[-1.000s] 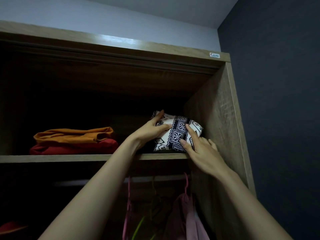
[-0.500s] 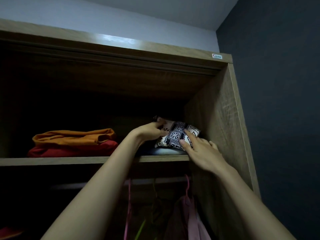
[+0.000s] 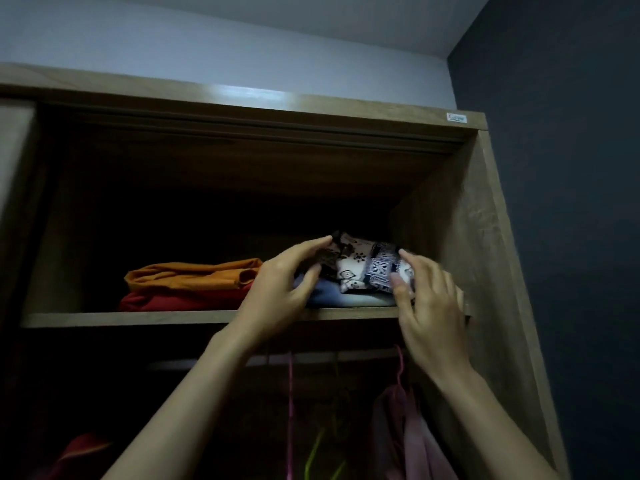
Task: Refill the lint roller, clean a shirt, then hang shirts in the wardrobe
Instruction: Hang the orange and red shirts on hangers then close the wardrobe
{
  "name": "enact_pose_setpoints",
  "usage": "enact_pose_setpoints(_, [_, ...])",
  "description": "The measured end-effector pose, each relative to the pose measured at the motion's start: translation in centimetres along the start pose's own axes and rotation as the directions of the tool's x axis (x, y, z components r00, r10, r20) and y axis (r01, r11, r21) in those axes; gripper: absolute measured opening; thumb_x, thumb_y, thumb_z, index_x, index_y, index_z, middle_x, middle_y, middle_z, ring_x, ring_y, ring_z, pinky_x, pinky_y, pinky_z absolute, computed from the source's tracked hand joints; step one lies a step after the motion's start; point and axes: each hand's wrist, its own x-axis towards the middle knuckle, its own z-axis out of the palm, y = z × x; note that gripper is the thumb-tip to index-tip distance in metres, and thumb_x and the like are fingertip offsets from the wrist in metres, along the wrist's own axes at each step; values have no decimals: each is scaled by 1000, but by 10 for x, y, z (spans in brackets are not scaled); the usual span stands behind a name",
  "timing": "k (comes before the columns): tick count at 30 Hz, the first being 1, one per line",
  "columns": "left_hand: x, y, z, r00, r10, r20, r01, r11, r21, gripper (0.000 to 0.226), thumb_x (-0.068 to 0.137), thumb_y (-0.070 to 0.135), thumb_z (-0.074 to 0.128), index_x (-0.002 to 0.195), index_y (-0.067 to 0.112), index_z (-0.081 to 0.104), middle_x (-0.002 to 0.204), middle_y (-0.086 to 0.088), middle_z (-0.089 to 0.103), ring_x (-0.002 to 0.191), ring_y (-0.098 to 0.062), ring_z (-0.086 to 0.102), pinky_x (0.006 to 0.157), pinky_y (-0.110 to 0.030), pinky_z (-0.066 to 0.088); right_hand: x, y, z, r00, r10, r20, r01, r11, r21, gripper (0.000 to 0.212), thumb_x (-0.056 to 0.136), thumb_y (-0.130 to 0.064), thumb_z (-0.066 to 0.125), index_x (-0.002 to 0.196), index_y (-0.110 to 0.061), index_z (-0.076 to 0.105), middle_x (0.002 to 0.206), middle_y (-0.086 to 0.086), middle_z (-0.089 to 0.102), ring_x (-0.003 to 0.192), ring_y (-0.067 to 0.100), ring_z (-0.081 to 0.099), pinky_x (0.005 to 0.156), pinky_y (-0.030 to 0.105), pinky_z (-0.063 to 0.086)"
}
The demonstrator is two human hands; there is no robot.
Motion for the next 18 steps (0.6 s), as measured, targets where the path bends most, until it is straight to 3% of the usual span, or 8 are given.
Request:
enact_pose_setpoints(4, [-31,-11,-60,976,25,-214,10,987,163,45,94,8,55,135,25,50,130,19,49,121,12,43,102,-7,34,9,-50,14,997,-76,-6,74,954,290,43,98,-44,33,128,-22,52,124,-8,56,116,6,47,97,11,28])
enact_pose_setpoints(8, [-48,-50,-121,917,-182,-355,285,922,262,36,97,21,54,133,23,54,131,5,59,123,-9,52,103,-30,44,20,-102,43,982,-87,167,-3,878,479,38,99,-40,39,130,-23,51,122,-5,56,112,11,54,97,38,45])
enact_pose_setpoints(10, [-49,-71,-142,884,-355,-305,439,854,278,39,97,30,53,135,22,51,133,-3,59,126,-17,53,102,-35,44,24,-125,59,957,-114,267,-30,876,481,41,99,-41,38,134,-23,47,127,-1,55,118,14,52,99,45,44])
enact_pose_setpoints(13, [-48,-88,-157,839,-532,-111,536,776,332,49,96,44,52,140,24,46,138,-7,55,127,-23,50,98,-33,41,24,-149,80,904,-197,379,11,898,440,45,98,-46,36,140,-27,40,136,1,50,127,17,46,102,52,40])
enact_pose_setpoints(16, [-48,-92,-161,763,-634,125,586,761,277,54,92,56,50,140,34,43,138,-2,50,124,-21,51,91,-30,44,18,-160,94,867,-196,458,22,933,358,50,98,-47,34,144,-29,34,143,1,44,132,20,40,107,48,34])
enact_pose_setpoints(18, [-48,-93,-163,743,-643,186,603,764,230,53,91,57,50,138,34,46,133,1,50,118,-18,51,92,-31,46,11,-163,99,866,-171,471,14,948,318,51,98,-48,34,145,-29,33,145,1,41,134,21,36,106,45,32])
